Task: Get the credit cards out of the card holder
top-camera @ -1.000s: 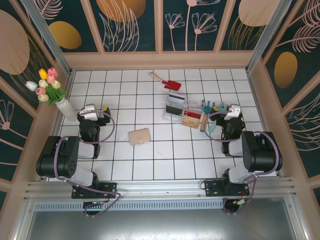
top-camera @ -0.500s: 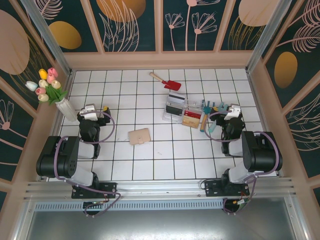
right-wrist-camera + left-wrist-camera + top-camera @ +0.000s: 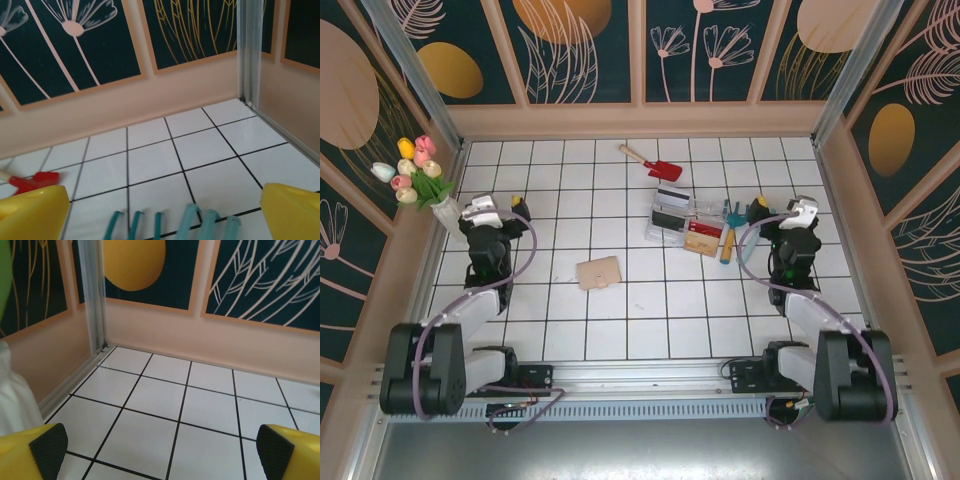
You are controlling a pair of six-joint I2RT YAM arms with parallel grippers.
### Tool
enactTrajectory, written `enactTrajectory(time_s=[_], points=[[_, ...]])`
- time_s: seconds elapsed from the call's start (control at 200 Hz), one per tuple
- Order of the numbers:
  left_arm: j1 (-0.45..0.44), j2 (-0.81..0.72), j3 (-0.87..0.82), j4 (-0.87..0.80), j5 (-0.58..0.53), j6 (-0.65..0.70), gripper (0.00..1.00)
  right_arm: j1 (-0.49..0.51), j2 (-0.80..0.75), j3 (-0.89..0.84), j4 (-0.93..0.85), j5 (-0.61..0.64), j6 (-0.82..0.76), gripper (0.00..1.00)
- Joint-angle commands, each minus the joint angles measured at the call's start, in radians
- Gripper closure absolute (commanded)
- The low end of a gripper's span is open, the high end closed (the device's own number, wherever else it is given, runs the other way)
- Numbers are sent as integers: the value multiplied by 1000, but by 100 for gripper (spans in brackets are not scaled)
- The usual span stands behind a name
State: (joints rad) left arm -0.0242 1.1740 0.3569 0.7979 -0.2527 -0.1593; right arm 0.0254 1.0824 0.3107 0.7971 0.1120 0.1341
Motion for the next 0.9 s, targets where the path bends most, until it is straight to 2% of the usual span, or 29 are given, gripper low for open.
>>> enactTrajectory(time_s=[0.0,0.08,0.11,0.215,0.305,0.365,0.49,0.651,0.891], points=[[7,-74,68,-346,-71,-118,1,46,-94,95,-279,24,122,1],[7,-102,138,-542,-206,-253,2,75,-117,177,-452,40,236,1],[7,-107,155,-587,-225,-290,1,81,-108,210,-524,34,273,1],[7,-123,196,-683,-174,-369,1,122,-46,348,-740,-16,338,1],[8,-123,209,-706,-84,-392,1,219,12,444,-851,-19,328,1],[7,-123,212,-730,-51,-421,1,297,49,496,-903,0,348,1],[7,-128,212,-782,-16,-487,1,418,136,584,-966,-131,433,1],[6,-135,178,-795,-23,-537,1,614,255,639,-954,-133,473,1],[6,-151,134,-821,-31,-585,1,864,571,808,-1041,-101,478,17]])
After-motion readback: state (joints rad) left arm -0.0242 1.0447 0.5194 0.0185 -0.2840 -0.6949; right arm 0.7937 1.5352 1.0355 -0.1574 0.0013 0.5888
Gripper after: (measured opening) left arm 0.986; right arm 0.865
